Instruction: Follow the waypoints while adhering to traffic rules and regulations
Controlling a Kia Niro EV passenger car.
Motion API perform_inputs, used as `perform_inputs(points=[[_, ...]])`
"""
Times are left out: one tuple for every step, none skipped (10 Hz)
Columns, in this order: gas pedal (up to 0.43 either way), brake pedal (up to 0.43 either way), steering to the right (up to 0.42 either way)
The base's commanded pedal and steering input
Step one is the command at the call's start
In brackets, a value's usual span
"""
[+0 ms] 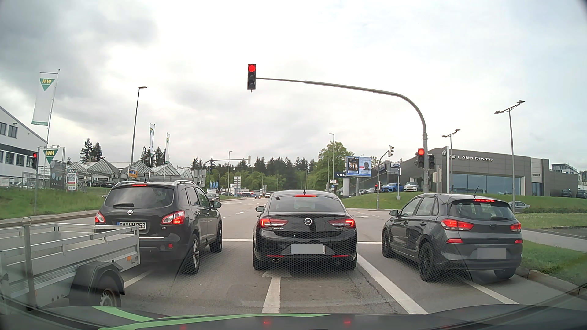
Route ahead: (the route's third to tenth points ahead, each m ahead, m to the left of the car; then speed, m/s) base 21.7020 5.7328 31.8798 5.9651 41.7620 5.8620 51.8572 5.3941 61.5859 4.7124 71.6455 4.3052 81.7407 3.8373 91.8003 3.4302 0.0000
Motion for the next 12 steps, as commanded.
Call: perform_inputs(points=[[0.000,0.000,0.000],[0.000,0.000,0.000],[0.000,0.000,0.000],[0.000,0.000,0.000],[0.000,0.000,0.000],[0.000,0.000,0.000],[0.000,0.000,0.000],[0.000,0.000,0.000],[0.000,0.000,0.000],[0.000,0.000,0.000],[0.000,0.000,0.000],[0.000,0.000,0.000]])
